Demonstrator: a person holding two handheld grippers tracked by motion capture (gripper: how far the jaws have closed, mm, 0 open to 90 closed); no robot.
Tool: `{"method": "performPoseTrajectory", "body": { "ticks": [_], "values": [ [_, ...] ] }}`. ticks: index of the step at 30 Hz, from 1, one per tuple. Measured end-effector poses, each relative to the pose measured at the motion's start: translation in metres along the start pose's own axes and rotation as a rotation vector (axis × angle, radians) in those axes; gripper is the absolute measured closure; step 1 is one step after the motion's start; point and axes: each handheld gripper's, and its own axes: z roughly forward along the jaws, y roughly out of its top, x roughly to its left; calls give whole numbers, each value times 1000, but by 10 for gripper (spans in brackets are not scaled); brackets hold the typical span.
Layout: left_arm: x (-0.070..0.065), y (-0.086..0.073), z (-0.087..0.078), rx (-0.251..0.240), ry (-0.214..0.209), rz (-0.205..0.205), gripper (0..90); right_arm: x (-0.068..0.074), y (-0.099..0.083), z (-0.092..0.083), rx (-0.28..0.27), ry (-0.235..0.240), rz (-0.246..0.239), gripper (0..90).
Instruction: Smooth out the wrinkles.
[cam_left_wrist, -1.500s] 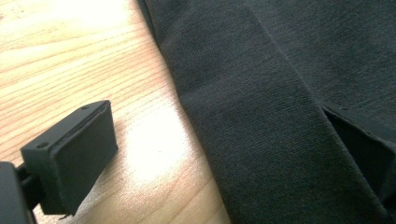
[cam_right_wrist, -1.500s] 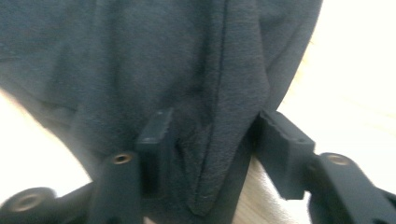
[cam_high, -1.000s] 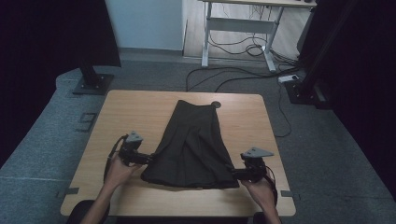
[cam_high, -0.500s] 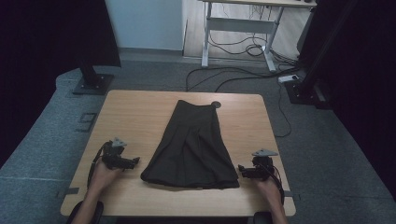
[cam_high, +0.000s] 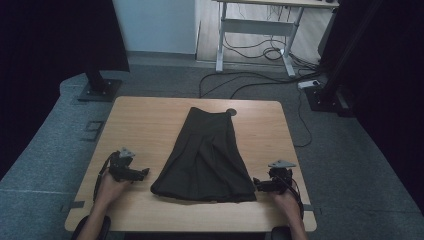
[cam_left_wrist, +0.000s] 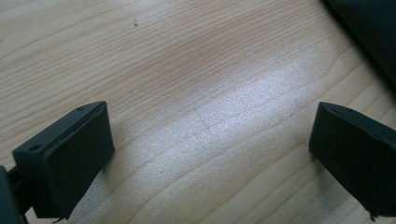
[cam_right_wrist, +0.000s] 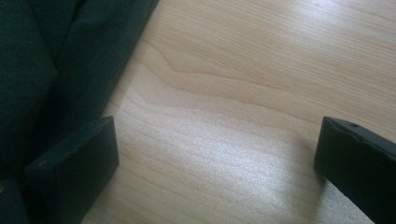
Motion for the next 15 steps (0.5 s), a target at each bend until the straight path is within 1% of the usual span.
{"method": "performPoseTrajectory", "body": {
  "ticks": [3,5,7,8,11,15],
  "values": [
    [0,2,0,13,7,-9,0,-1,1,-1,5,-2,3,19],
    [0,4,0,23,12,-13,0,-2,2,-1,7,6,8,31],
    [-1,5,0,28,22,-9,0,-2,3,-2,5,20,15,35],
    [-1,6,0,30,24,-4,2,-1,4,-3,4,22,9,35],
    [-2,9,-2,20,20,-8,6,0,10,-6,-2,23,-2,35],
    [-6,18,-5,0,3,3,7,2,21,-11,-25,37,-2,35]
  ]
}}
